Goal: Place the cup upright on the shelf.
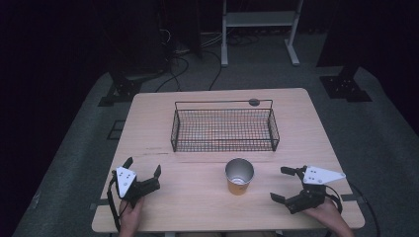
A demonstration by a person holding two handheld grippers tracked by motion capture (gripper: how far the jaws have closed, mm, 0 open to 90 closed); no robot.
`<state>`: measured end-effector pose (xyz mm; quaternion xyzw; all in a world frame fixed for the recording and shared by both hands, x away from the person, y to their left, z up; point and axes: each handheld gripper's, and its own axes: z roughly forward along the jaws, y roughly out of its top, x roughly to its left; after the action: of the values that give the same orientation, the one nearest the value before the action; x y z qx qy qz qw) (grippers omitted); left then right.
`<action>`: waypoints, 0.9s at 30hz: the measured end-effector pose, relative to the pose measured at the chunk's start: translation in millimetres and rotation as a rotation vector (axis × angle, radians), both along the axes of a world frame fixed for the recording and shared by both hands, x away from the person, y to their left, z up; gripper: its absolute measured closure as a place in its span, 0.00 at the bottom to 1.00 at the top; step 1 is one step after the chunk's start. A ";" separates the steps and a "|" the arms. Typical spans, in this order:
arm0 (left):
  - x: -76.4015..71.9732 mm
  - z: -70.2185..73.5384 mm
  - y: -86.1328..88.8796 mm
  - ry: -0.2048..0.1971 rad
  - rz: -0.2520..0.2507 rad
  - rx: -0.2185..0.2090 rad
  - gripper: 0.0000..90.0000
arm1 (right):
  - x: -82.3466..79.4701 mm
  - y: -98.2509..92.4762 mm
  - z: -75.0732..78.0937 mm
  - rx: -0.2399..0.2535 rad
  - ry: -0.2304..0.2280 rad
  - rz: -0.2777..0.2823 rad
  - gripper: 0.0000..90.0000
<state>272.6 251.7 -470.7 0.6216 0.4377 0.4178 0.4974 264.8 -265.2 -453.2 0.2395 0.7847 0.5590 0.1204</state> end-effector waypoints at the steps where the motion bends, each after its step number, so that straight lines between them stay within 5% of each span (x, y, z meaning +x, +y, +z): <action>1: 0.0 0.0 0.0 0.000 0.000 0.000 0.00 | 0.7 2.3 1.1 -0.006 0.000 0.006 0.02; 27: 0.2 0.0 0.5 0.001 -0.001 -0.004 0.00 | 15.5 51.5 10.1 -0.048 0.029 0.096 0.00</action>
<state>272.8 252.1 -470.7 0.6211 0.4382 0.4164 0.4988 280.3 -213.8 -443.1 0.2066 0.8102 0.5416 0.0876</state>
